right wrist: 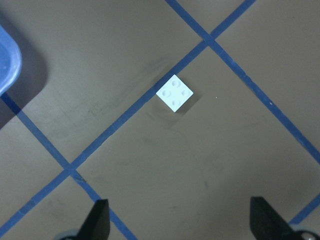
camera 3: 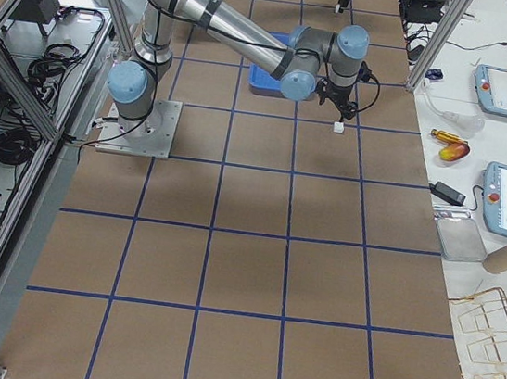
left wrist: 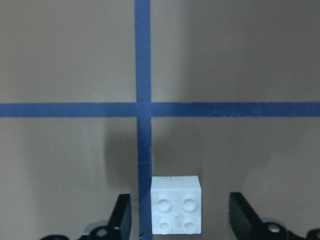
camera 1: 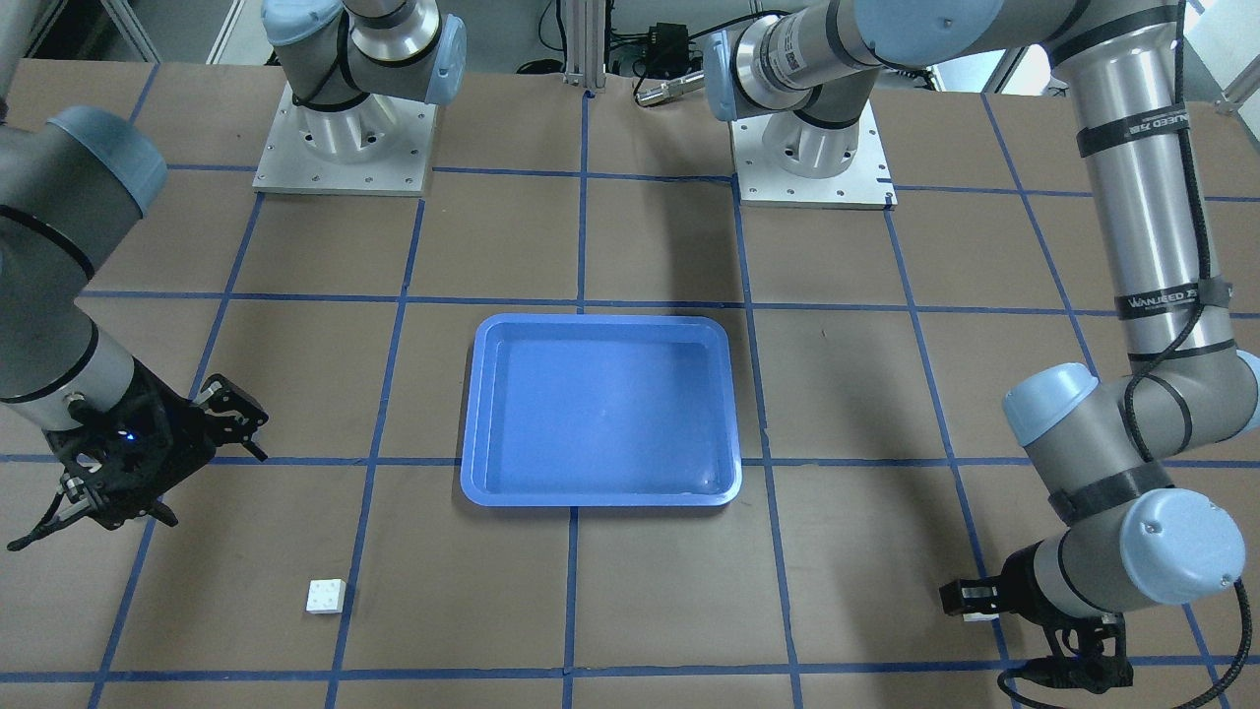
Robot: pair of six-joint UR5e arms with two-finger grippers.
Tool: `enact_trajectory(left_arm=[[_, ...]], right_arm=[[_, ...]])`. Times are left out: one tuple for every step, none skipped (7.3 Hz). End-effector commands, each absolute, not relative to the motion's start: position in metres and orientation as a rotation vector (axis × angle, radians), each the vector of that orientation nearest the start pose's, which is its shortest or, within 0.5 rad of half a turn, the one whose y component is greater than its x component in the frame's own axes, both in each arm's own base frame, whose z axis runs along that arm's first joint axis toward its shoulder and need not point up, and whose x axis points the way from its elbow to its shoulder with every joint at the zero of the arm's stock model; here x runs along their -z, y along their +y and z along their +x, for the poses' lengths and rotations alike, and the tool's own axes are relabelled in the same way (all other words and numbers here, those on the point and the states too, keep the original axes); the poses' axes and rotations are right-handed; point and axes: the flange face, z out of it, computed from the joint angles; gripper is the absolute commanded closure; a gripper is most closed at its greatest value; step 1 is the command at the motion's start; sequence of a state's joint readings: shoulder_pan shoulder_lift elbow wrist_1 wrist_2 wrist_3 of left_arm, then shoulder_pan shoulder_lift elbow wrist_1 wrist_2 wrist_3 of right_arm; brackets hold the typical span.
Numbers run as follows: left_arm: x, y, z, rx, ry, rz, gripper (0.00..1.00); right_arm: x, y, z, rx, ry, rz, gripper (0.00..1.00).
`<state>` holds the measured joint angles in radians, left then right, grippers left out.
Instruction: Assemble white blocks and place on blue tray
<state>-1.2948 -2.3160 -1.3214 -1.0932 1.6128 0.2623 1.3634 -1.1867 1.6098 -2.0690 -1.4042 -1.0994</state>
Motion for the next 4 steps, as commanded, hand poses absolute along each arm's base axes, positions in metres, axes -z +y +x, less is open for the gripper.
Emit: enact_trajectory(left_arm=[[-0.181, -0.737, 0.073, -0.044, 3.131, -0.014, 0.62], [-0.181, -0.737, 0.074, -0.044, 3.132, -0.016, 0.64], [-0.192, -0.74, 0.075, -0.024, 3.127, -0.017, 0.65], [-0.207, -0.739, 0.075, -0.004, 3.122, -0.019, 0.65]], right_arm=[[-0.273, -0.654, 0.02, 0.281, 2.547, -1.616, 0.0], [-0.267, -0.663, 0.021, 0.374, 2.459, -1.76, 0.0], [-0.262, -0.665, 0.021, 0.378, 2.452, -1.758, 0.0], [-0.251, -0.667, 0.021, 0.364, 2.435, -1.767, 0.0]])
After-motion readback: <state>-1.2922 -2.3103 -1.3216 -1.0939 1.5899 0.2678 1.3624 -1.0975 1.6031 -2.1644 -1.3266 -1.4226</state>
